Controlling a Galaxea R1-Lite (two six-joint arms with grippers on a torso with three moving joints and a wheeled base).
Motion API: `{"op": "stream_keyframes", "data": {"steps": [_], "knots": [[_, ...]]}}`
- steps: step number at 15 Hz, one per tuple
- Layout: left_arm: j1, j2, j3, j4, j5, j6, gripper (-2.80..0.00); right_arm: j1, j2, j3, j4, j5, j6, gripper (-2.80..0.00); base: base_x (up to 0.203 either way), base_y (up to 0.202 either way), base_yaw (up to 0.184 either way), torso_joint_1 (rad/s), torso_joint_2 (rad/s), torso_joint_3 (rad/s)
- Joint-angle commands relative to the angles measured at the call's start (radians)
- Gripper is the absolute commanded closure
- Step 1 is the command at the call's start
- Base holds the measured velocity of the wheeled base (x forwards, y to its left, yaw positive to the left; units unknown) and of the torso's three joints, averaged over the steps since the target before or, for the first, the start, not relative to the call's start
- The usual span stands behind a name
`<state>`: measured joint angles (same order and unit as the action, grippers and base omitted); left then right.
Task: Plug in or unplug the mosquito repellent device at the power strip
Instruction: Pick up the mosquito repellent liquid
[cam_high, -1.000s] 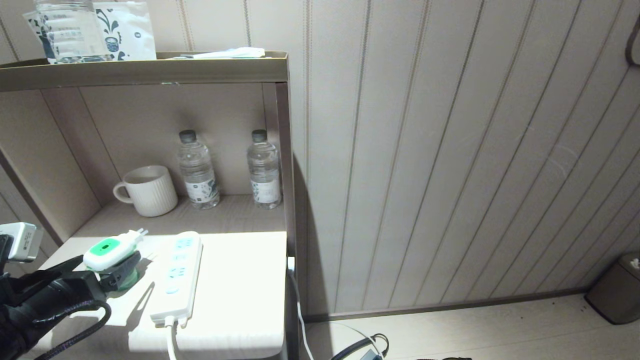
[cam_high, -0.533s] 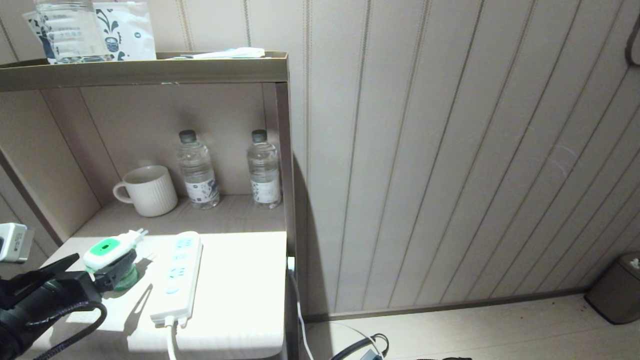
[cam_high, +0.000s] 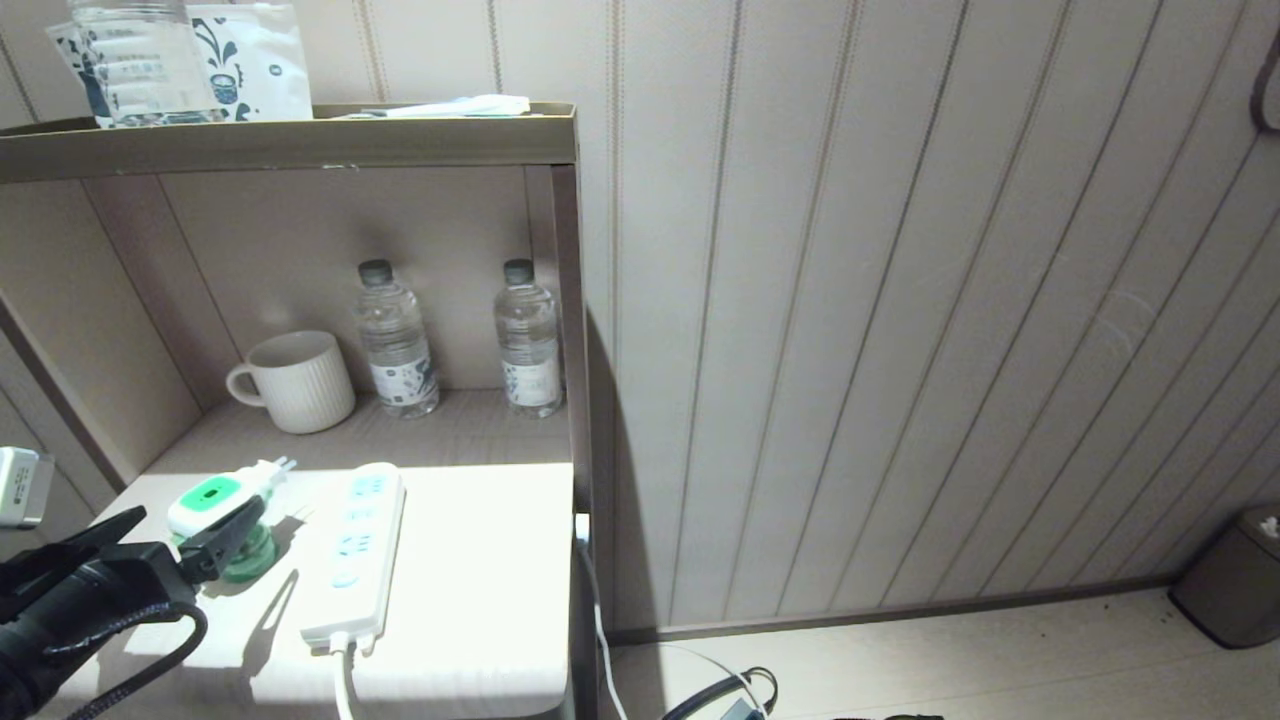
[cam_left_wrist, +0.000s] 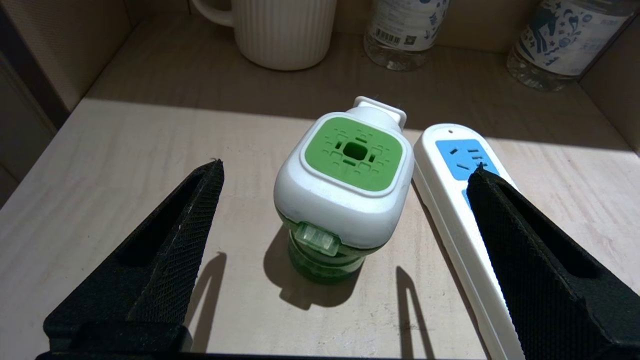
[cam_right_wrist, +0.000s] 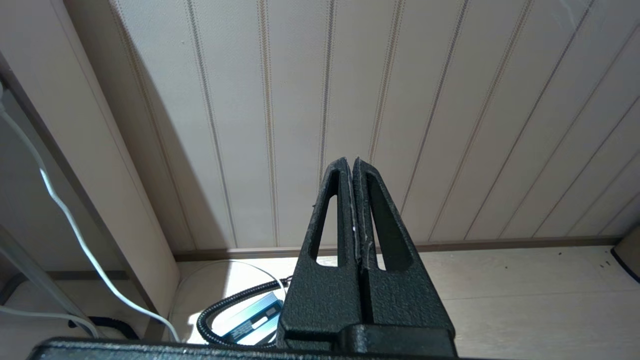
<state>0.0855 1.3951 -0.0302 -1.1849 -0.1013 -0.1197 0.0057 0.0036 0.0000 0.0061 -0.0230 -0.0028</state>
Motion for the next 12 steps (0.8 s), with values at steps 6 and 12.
{"op": "stream_keyframes", "data": {"steps": [6,12], "knots": [[0.0,-0.008,0.016,-0.007,0.0,-0.006,-2.8,0.0,0.001,0.0,0.0,0.0,-0.006,0.0,0.0,0.0,0.0,0.0,0.0,0.0],[0.0,-0.018,0.024,-0.007,0.0,-0.014,-2.8,0.0,0.001,0.0,0.0,0.0,-0.006,0.0,0.0,0.0,0.0,0.0,0.0,0.0]]}}
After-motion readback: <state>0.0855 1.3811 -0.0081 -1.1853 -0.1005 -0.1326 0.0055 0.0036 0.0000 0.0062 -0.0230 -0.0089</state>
